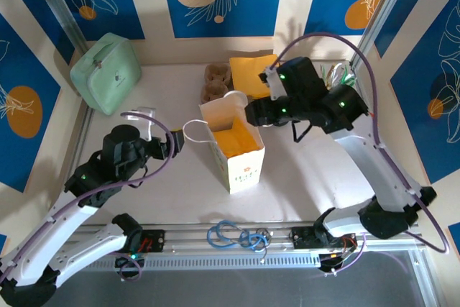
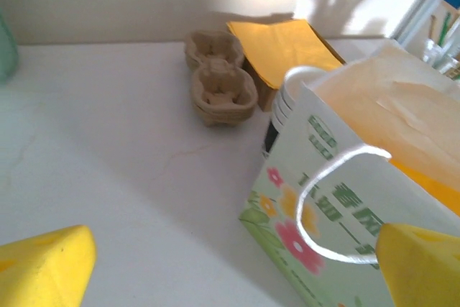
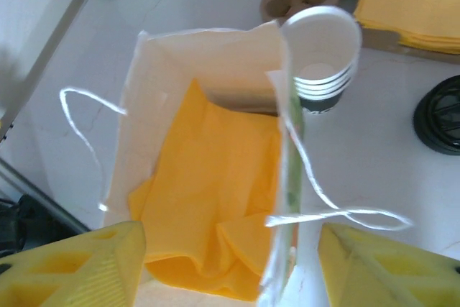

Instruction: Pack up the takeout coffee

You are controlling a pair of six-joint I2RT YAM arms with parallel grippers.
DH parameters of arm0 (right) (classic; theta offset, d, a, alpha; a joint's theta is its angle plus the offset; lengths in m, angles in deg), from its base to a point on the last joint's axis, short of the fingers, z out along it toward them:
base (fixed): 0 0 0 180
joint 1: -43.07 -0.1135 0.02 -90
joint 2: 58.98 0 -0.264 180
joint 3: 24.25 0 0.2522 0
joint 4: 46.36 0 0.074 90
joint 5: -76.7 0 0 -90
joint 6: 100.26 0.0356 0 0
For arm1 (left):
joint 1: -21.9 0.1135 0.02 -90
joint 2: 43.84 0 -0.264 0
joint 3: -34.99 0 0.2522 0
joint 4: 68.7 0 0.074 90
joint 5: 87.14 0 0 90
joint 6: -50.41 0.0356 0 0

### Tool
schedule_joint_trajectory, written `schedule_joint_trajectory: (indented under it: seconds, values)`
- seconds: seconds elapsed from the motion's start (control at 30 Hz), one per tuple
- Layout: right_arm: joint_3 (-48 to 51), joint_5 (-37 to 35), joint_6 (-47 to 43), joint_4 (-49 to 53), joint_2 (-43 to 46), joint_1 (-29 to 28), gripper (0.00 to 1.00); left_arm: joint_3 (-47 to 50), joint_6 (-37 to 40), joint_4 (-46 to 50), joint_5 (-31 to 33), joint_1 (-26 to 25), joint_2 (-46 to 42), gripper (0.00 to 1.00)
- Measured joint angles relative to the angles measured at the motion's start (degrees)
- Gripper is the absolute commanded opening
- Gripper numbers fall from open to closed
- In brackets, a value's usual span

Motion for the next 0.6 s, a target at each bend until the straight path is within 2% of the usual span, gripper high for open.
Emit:
schedule_joint_trajectory:
  seconds: [0.2, 0.43, 0.6]
  values:
    - [12.15, -0.2, 0.2, -5.95, 10.51, 9.51, 0.82, 0.11, 4.68, -1.05, 9.94, 0.0, -2.45, 0.99]
    - [29.05, -2.71, -0.76, -14.84, 20.59, 18.51, 1.0, 4.94, 12.39, -7.56, 22.69, 0.17, -5.14, 0.99]
    - [40.3, -4.13, -1.53, -22.12, 23.8, 23.91, 0.99, 12.13, 18.56, -15.21, 28.2, 2.01, -4.61, 0.99]
